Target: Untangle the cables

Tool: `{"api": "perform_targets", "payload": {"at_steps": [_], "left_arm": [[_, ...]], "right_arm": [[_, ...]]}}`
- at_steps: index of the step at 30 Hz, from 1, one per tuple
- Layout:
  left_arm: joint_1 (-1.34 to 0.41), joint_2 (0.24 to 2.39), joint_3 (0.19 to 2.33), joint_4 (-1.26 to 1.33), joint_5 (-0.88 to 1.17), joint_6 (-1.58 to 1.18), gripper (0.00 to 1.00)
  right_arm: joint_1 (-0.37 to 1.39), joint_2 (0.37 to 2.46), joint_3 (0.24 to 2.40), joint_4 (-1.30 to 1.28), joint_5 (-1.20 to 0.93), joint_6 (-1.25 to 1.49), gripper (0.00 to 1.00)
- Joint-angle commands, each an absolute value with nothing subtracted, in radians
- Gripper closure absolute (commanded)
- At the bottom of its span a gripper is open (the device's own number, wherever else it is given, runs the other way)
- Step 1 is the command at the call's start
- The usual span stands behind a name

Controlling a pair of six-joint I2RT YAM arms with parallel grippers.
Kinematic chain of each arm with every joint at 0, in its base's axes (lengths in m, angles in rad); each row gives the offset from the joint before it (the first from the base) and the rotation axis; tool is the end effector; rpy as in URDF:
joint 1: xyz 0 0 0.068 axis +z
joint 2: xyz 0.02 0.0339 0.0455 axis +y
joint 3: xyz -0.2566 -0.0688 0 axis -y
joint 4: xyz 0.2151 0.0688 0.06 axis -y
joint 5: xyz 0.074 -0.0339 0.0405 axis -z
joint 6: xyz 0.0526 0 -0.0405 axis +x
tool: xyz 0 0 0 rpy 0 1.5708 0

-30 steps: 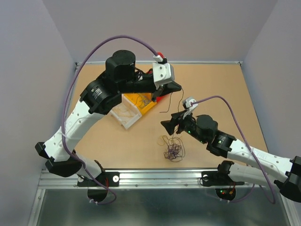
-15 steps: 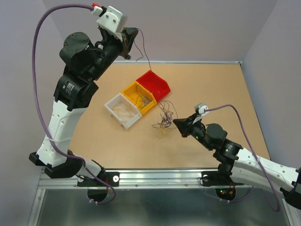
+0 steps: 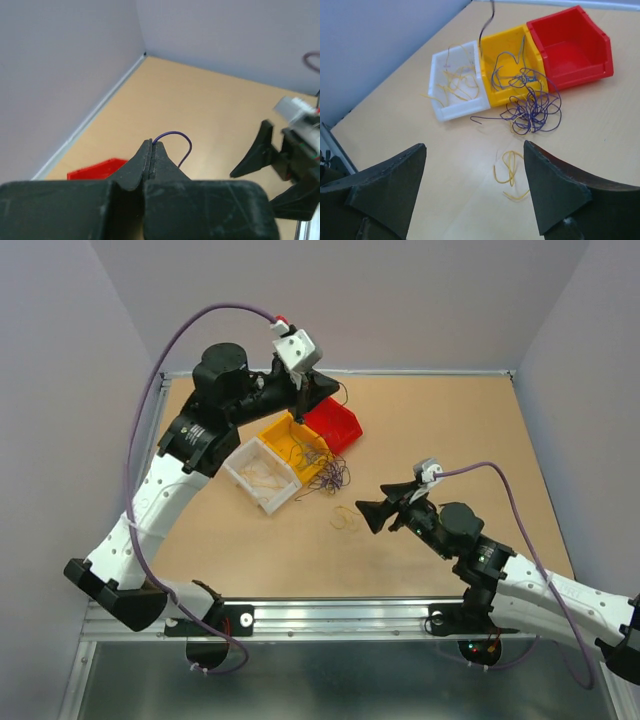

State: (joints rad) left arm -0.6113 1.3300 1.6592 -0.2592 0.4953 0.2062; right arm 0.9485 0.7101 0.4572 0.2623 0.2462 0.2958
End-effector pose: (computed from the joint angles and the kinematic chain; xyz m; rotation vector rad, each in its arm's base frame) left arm 0.2010 -0.1714 0.4974 0.9665 1.2110 -0.6930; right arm 0.1117 0.1337 0.2862 -0.3244 1.5834 0.7823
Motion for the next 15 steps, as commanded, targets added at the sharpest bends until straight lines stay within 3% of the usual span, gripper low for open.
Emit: {"api": "perform_targets", "payload": {"at_steps": [1, 6, 15], "left_arm": [[-0.615, 1.229, 1.831, -0.17, 0.707, 0.12, 1.0], [-0.617, 1.223, 1.916, -0.161, 0.857, 0.009, 1.0], [-0.617, 1.213, 1.87, -0.107, 0.865, -0.032, 1.0]], "right_arm": [[0.946, 0.732, 0.468, 0.31, 0.2, 0.261, 0.14], [0.946, 0.713, 0.448, 0.359, 0.117, 0.239, 0.13], [0.946, 0.718, 0.417, 0.455, -0.06, 0.215, 0.12]]}}
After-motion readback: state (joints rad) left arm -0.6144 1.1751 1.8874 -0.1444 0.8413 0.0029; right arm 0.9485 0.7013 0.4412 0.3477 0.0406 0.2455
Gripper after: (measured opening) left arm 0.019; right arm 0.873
